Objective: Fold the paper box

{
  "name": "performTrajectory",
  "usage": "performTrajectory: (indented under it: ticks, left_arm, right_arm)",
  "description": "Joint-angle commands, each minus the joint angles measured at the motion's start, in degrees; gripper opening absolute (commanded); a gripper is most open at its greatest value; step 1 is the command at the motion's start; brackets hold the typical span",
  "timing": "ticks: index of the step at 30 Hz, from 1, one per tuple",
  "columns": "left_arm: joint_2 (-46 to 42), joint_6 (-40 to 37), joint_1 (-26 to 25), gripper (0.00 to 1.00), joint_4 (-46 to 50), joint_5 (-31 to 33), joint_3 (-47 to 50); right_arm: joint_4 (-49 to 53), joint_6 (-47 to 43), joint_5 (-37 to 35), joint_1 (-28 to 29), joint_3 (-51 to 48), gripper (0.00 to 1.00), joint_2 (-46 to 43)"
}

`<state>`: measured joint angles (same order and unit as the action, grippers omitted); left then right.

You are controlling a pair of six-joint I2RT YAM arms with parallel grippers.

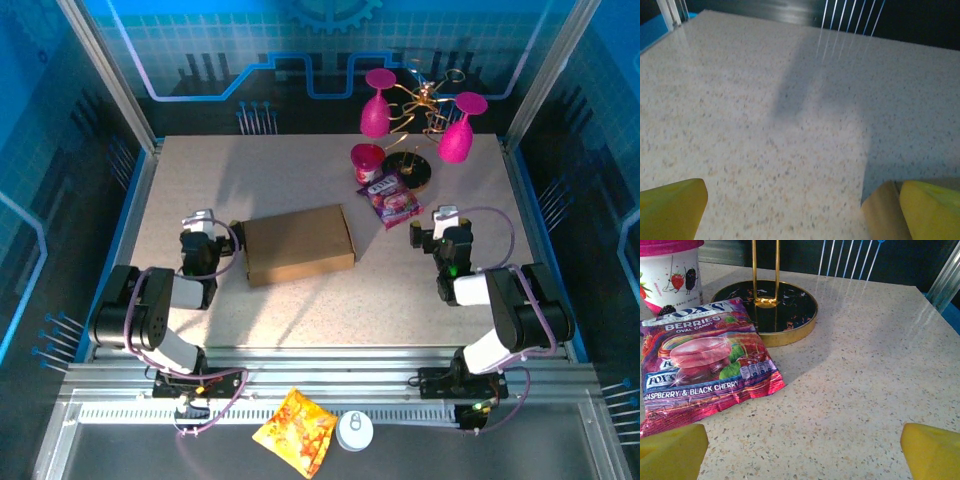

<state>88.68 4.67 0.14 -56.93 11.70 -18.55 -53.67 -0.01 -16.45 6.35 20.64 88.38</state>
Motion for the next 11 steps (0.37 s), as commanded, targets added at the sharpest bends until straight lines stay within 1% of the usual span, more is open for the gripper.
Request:
performTrajectory:
  ticks: [1,4,8,11]
  left_arm:
    - [0.05,-1.63,-0.23,0.99,1.20,0.29,-1.59]
    - [0.02,-1.59,-0.23,0.99,1.09,0.27,-1.61]
    - [0.00,-1.77,-0.41,0.99,1.41,0.68,-1.78]
    - [0.02,-1.81,-0.49,0.99,1.43,0.75,-1.80]
  right_arm:
    - [-3.00,-0.23,-0.88,0.86,-0.24,1.00,0.38]
    - [-2.31,-0.41,-1.41,0.95,0.25,1.00,0.48]
    - [-0.96,0.18,0.16,0.26,0.76,1.00,0.27]
    - [-1.33,0.09,0.08,0.24,0.55,1.00,0.30]
